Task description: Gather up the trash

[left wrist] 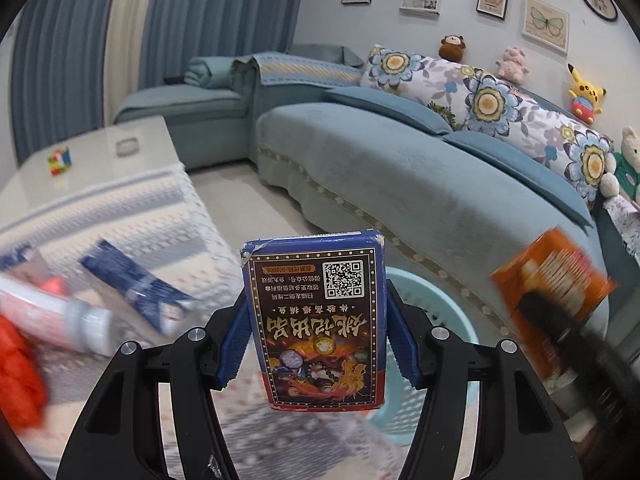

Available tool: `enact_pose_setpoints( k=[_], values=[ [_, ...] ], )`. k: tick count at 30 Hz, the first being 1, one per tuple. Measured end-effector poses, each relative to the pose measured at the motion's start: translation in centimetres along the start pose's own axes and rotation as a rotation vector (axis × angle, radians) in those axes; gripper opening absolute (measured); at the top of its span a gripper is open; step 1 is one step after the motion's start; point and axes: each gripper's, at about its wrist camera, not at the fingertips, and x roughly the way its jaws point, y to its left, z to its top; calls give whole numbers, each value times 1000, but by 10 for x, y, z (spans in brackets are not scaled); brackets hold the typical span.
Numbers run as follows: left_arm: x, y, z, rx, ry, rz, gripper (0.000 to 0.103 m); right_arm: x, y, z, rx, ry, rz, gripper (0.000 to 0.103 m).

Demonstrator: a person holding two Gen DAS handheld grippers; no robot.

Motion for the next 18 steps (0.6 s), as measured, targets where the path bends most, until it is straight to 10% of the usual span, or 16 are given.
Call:
enact_pose_setpoints(
  k=[14,18],
  values=[
    [42,-33,-13,9,69,-87,59,28,-30,-13,101,86,-25,8],
    [48,-30,-10,-15,70,-66,60,32,-35,-15,169,105,-17,42]
  ],
)
